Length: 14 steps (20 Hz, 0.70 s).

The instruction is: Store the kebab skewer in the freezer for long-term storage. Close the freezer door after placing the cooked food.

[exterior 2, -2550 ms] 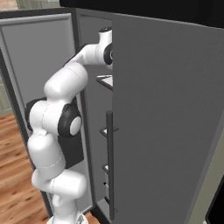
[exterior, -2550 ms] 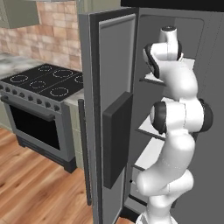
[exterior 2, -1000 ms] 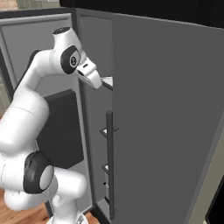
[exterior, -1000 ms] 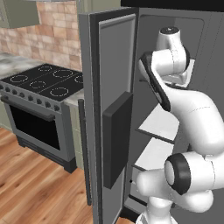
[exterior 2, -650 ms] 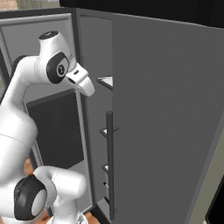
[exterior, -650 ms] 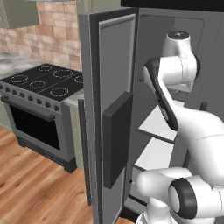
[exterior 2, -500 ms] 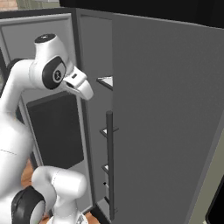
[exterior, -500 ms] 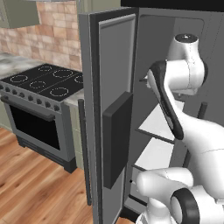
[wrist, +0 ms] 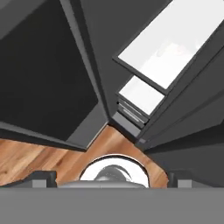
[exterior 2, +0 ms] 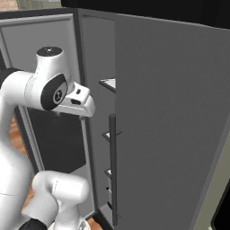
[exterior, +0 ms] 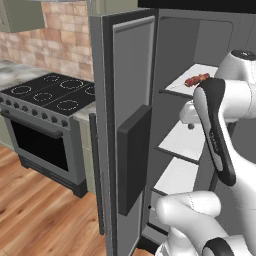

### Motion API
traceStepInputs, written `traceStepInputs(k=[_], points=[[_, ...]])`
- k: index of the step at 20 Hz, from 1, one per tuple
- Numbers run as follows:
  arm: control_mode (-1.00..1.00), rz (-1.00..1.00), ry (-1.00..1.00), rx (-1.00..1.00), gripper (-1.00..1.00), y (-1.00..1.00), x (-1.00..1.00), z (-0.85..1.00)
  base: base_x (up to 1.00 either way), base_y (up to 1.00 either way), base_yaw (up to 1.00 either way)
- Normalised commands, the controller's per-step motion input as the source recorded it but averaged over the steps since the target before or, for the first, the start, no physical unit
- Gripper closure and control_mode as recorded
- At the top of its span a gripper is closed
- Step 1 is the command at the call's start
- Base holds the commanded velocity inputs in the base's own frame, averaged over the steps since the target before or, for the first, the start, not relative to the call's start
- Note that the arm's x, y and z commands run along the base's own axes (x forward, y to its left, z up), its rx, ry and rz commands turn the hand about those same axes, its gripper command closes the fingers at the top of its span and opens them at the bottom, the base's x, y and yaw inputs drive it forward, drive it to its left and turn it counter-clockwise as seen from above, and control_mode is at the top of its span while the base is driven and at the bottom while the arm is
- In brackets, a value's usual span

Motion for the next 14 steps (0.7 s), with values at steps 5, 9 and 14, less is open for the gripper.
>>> traceStepInputs(k=[5, 9, 14], points=[[-1.0, 0.3, 0.23, -0.04, -1.0, 0.13, -0.49, -0.43, 0.0, 0.0, 0.0], [-1.0, 0.14, 0.14, -0.09, -1.0, 0.52, -0.44, -0.52, 0.0, 0.0, 0.0], [-1.0, 0.0, 0.28, -0.06, -1.0, 0.26, -0.03, -0.59, 0.0, 0.0, 0.0]])
